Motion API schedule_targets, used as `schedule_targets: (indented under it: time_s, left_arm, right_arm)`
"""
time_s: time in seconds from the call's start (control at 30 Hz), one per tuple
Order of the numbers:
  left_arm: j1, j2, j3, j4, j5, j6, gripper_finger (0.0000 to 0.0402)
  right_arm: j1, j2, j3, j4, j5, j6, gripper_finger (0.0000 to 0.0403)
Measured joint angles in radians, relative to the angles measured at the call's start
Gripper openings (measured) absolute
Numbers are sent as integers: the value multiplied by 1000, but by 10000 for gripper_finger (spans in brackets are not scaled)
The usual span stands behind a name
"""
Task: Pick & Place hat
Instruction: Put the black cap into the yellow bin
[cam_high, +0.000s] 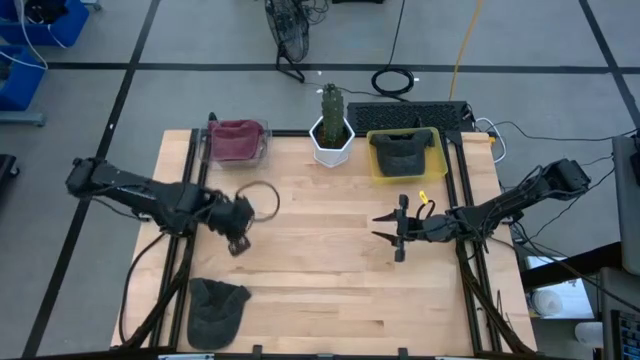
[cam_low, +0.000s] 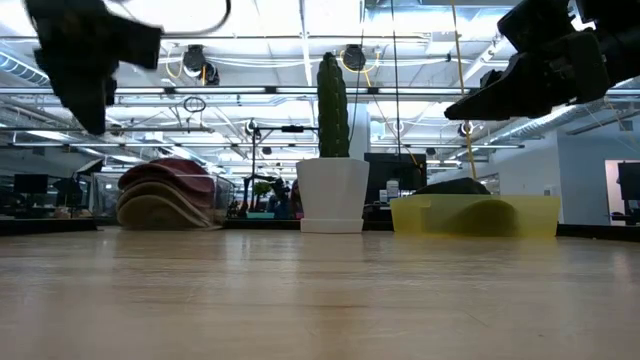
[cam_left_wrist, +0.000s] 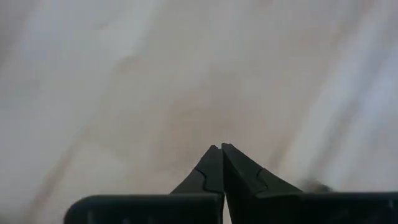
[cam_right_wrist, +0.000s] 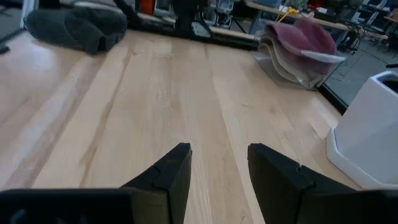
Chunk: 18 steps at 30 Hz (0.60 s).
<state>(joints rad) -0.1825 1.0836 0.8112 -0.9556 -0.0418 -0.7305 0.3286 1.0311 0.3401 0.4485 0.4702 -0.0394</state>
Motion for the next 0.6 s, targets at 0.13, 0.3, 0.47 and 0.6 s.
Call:
schedule_targets:
  time_s: [0.13,0.3,0.47,0.6]
  left_arm:
    - [-159,1,0,158,-17,-1,23]
    - [-321,19,0,243,-37,-16,48]
    - [-464,116,0,252,-1,-116,88]
    - [-537,219,0,278,65,-226,142]
  right_arm:
    - [0,-16,0,9,-1,1,144]
    - [7,-47,0,4,-31,1,144]
    - [49,-104,0,4,-28,-3,144]
    - [79,-160,0,4,-25,-20,144]
